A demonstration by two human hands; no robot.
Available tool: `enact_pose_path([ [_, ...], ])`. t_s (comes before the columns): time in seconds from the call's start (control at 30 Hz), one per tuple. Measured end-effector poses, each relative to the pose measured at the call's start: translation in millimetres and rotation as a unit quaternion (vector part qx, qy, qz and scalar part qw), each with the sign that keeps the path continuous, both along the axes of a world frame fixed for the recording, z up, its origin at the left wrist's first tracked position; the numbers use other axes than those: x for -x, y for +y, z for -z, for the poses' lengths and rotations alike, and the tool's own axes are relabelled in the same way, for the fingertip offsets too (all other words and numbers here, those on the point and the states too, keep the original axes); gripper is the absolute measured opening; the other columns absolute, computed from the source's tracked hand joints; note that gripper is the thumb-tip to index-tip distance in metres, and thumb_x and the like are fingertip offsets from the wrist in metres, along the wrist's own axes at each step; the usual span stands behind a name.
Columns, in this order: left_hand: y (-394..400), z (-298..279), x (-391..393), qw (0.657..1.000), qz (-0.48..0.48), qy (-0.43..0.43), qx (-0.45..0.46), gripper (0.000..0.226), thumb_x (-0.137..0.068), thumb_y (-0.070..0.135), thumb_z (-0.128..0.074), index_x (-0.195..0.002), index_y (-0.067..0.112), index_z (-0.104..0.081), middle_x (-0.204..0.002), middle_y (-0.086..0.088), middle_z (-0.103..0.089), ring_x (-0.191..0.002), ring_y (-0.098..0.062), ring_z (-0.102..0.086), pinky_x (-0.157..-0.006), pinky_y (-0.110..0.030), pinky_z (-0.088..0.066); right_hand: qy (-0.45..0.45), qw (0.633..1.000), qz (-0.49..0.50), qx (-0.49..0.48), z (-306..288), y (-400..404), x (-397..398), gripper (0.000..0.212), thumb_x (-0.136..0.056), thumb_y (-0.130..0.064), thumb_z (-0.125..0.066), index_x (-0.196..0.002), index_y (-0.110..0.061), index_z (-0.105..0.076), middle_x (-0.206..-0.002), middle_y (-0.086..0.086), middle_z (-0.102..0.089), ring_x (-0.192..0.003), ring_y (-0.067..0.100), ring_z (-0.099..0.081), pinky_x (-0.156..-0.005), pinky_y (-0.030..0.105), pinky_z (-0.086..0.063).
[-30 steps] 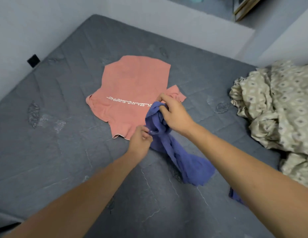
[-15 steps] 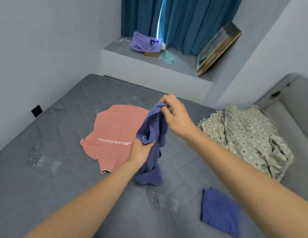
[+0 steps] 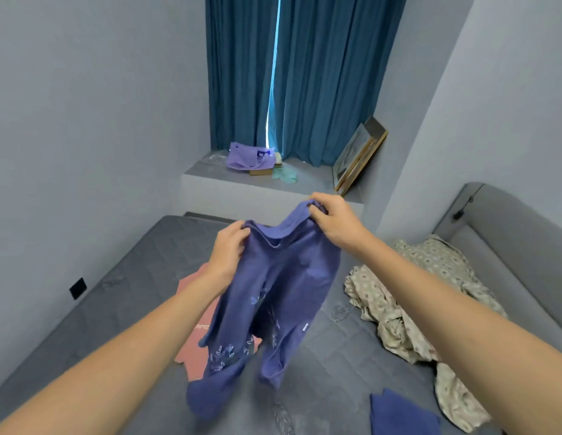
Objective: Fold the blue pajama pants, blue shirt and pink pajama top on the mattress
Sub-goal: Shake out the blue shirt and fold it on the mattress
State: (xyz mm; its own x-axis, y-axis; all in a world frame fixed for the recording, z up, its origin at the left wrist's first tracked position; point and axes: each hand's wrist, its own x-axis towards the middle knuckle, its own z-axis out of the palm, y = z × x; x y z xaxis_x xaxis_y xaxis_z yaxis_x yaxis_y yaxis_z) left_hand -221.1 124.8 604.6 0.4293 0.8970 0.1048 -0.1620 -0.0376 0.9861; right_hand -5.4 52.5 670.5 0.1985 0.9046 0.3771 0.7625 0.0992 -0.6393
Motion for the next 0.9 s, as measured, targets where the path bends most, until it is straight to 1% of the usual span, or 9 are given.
enact_pose_path([
  [0.07, -1.2, -28.2, -5.5, 0.999, 0.043, 0.014, -0.01, 0.027, -0.085, 0.031, -0.054, -0.1, 0.013, -0.068, -0.098, -0.006, -0.068, -0.085, -0.017, -0.062, -0.075, -0.031, -0.047, -0.006, 1.0, -0.011, 0.01, -17.0, -3.8, 3.9, 0.04, -0.098, -0.017, -0.06, -0.062, -0.015, -0.043, -0.059, -0.01, -0.038, -0.06, 0.01, -0.032, -0.06, 0.031, -0.031],
  [0.13, -8.1, -53.5, -12.8, 0.988, 0.102, 0.076, -0.089, 0.04, -0.085, 0.042, -0.063, -0.116, 0.017, -0.066, -0.114, -0.001, -0.071, -0.101, -0.013, -0.066, -0.087, -0.03, -0.052, -0.01, 1.0, -0.018, 0.015, -32.4, -6.9, 9.6, 0.042, -0.097, -0.027, -0.067, -0.063, -0.007, -0.051, -0.06, -0.005, -0.041, -0.06, 0.01, -0.033, -0.057, 0.031, -0.03],
  [0.2, -18.3, -74.6, -21.7, 0.964, 0.169, 0.112, -0.172, 0.048, -0.086, 0.037, -0.076, -0.129, 0.023, -0.062, -0.124, 0.003, -0.07, -0.116, -0.011, -0.066, -0.097, -0.03, -0.053, 0.006, 1.0, -0.025, 0.006, -46.1, -9.6, 15.1, 0.043, -0.094, -0.03, -0.07, -0.067, 0.0, -0.056, -0.06, -0.002, -0.041, -0.059, 0.011, -0.032, -0.056, 0.031, -0.028],
  [0.27, -24.0, -90.7, -31.6, 0.95, 0.188, 0.122, -0.218, 0.043, -0.089, 0.026, -0.076, -0.13, 0.025, -0.063, -0.119, 0.003, -0.073, -0.113, -0.009, -0.068, -0.097, -0.029, -0.054, 0.034, 0.999, -0.028, -0.009, -59.8, -15.1, 19.5, 0.041, -0.092, -0.03, -0.073, -0.066, -0.001, -0.058, -0.058, -0.004, -0.043, -0.058, 0.009, -0.033, -0.054, 0.028, -0.029],
  [0.4, -26.1, -118.7, -46.1, 0.954, 0.132, 0.097, -0.251, 0.023, -0.094, 0.021, -0.069, -0.113, 0.008, -0.071, -0.102, -0.019, -0.074, -0.086, -0.011, -0.063, -0.085, -0.039, -0.055, 0.135, 0.986, -0.011, -0.093, -75.7, -34.1, 18.0, 0.036, -0.09, -0.027, -0.077, -0.073, 0.001, -0.062, -0.063, -0.002, -0.053, -0.061, 0.008, -0.042, -0.057, 0.023, -0.035],
  [0.53, -33.7, -144.5, -56.6, 0.947, 0.091, 0.098, -0.293, 0.014, -0.096, 0.014, -0.065, -0.098, 0.0, -0.068, -0.088, -0.006, -0.065, -0.079, -0.007, -0.055, -0.076, -0.025, -0.047, 0.24, 0.961, -0.002, -0.135, -53.0, -65.2, 20.3, 0.024, -0.083, -0.015, -0.081, -0.09, -0.002, -0.062, -0.075, -0.004, -0.059, -0.065, -0.001, -0.051, -0.064, 0.015, -0.042],
  [0.73, -44.4, -180.1, -74.9, 0.949, 0.046, 0.089, -0.3, 0.012, -0.097, 0.018, -0.062, -0.086, 0.015, -0.064, -0.075, 0.003, -0.061, -0.071, -0.005, -0.054, -0.065, -0.015, -0.044, 0.286, 0.954, 0.053, -0.065, 27.3, -104.0, 37.2, 0.039, -0.073, -0.032, -0.087, -0.102, -0.016, -0.067, -0.1, 0.0, -0.075, -0.096, 0.023, -0.071, -0.082, 0.04, -0.058],
  [0.83, -48.5, -195.7, -78.5, 0.945, 0.032, 0.087, -0.315, 0.017, -0.097, 0.023, -0.062, -0.091, 0.007, -0.065, -0.086, -0.011, -0.065, -0.075, -0.008, -0.057, -0.068, -0.021, -0.048, 0.299, 0.95, 0.09, -0.027, 46.8, -105.2, 43.9, 0.032, -0.077, -0.035, -0.079, -0.087, -0.006, -0.067, -0.083, 0.001, -0.074, -0.076, 0.025, -0.068, -0.072, 0.044, -0.057],
  [0.9, -44.5, -202.7, -76.2, 0.946, 0.008, 0.084, -0.314, 0.024, -0.097, 0.028, -0.062, -0.092, 0.005, -0.064, -0.09, -0.016, -0.066, -0.077, -0.013, -0.059, -0.072, -0.033, -0.052, 0.314, 0.943, 0.105, -0.04, 46.0, -103.0, 37.2, 0.028, -0.086, -0.03, -0.071, -0.078, -0.005, -0.06, -0.072, -0.002, -0.063, -0.066, 0.014, -0.056, -0.067, 0.036, -0.048],
])
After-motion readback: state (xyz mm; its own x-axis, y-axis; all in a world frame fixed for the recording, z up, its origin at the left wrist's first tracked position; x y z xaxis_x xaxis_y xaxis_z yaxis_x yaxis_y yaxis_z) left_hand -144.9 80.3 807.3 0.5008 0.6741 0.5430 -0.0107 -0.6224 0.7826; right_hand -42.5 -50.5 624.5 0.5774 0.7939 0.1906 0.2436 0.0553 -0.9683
